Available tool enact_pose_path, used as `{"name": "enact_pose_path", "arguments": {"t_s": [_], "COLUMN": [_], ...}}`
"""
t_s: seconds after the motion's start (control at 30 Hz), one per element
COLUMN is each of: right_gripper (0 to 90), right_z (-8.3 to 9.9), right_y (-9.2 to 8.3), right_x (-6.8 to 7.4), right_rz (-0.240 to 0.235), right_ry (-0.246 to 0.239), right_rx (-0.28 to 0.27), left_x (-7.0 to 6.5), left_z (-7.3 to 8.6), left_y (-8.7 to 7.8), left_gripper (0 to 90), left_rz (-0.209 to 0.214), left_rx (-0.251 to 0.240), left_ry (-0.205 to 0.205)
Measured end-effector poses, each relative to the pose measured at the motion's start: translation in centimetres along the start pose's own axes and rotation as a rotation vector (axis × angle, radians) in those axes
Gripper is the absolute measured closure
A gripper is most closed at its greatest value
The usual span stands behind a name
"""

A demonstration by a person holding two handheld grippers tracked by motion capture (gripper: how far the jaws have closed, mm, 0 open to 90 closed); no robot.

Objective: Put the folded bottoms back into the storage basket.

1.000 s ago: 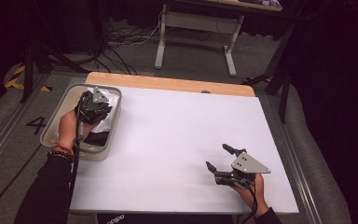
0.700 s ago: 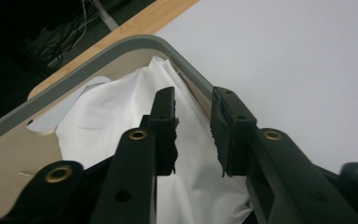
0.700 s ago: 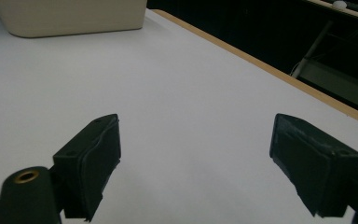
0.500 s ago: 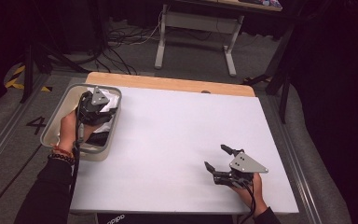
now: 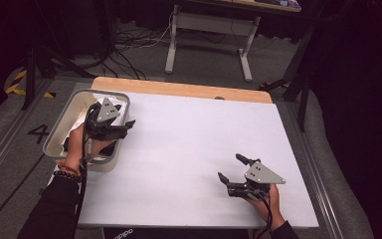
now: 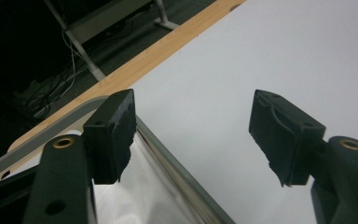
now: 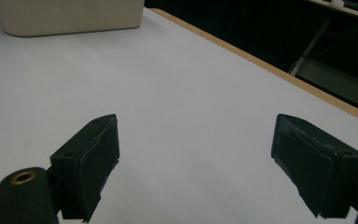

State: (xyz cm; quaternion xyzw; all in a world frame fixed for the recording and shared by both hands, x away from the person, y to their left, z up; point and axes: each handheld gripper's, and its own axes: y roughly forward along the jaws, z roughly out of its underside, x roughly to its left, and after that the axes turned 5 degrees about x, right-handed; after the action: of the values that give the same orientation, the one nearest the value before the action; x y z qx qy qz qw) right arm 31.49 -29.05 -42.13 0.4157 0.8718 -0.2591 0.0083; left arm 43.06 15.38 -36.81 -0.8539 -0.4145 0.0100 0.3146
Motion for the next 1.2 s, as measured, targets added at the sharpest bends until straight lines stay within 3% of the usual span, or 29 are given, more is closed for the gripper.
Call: {"name": "enact_pose_path", "arguments": {"t_s": [0.17,0.53,0.87,1.2], "right_gripper": [15.2,11.7,9.9,9.9], "right_z": [0.0,0.0,0.0,-0.1], "right_y": [0.0,-0.1,0.0,-0.2], "right_x": [0.0,-0.1,-0.1,0.0], "right_rz": [-0.001,0.018,0.036,0.044], "right_ry": [-0.008,0.009,0.01,-0.003], "right_rx": [0.0,-0.015,-0.012,-0.017], "left_x": [-0.8,-1.9,-3.2,-5.4], "left_z": [0.0,0.1,0.1,-0.2], "left_y": [-0.3,-0.9,-1.4,-1.7], "left_gripper": [22.1,8.6,7.0,6.2], "left_rz": [-0.047,-0.089,-0.039,-0.034], "left_rx": [-0.039,-0.109,-0.167,-0.187], "left_ry": [-0.007,-0.037,-0.025,0.024]}}
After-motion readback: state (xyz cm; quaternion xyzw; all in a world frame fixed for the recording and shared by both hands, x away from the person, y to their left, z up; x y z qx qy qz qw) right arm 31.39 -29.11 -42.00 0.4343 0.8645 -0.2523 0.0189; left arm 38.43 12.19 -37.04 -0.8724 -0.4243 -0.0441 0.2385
